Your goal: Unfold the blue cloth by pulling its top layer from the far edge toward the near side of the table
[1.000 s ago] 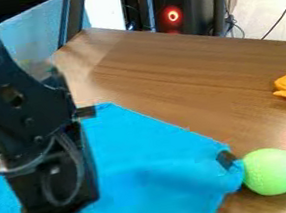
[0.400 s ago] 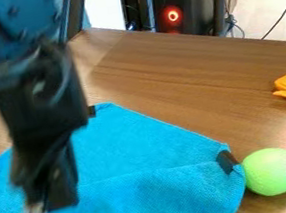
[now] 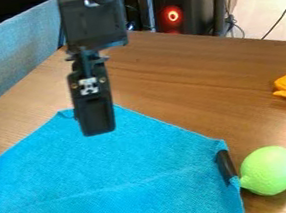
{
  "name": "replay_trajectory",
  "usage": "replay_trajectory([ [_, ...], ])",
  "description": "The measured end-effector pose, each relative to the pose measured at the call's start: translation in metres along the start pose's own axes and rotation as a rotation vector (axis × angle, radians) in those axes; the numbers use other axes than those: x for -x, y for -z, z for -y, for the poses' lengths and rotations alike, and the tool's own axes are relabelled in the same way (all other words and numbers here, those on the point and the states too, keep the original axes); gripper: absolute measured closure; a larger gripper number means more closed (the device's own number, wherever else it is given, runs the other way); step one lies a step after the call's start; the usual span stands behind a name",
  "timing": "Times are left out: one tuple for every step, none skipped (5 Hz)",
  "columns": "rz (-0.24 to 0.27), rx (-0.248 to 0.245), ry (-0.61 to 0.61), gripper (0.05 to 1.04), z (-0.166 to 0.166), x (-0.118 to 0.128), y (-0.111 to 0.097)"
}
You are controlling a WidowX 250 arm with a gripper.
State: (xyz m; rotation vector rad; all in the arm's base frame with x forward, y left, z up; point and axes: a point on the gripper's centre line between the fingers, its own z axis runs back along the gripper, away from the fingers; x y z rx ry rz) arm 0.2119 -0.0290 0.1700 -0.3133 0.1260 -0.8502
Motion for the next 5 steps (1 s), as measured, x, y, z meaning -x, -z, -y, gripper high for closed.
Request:
replay_trajectory([
  [-0.028,-0.153,-0.160,0.084,-0.045,-0.009,0.022],
  [-0.041,-0.392,-0.332,0.084,-0.084,-0.005,0.054],
  [0.050,-0.702,-0.493,0.084,-0.115,-0.002,0.063],
  [0.102,-0.810,-0.553,0.085,-0.138,-0.002,0.054],
  [0.105,-0.787,-0.664,0.085,-0.172,-0.001,0.042],
])
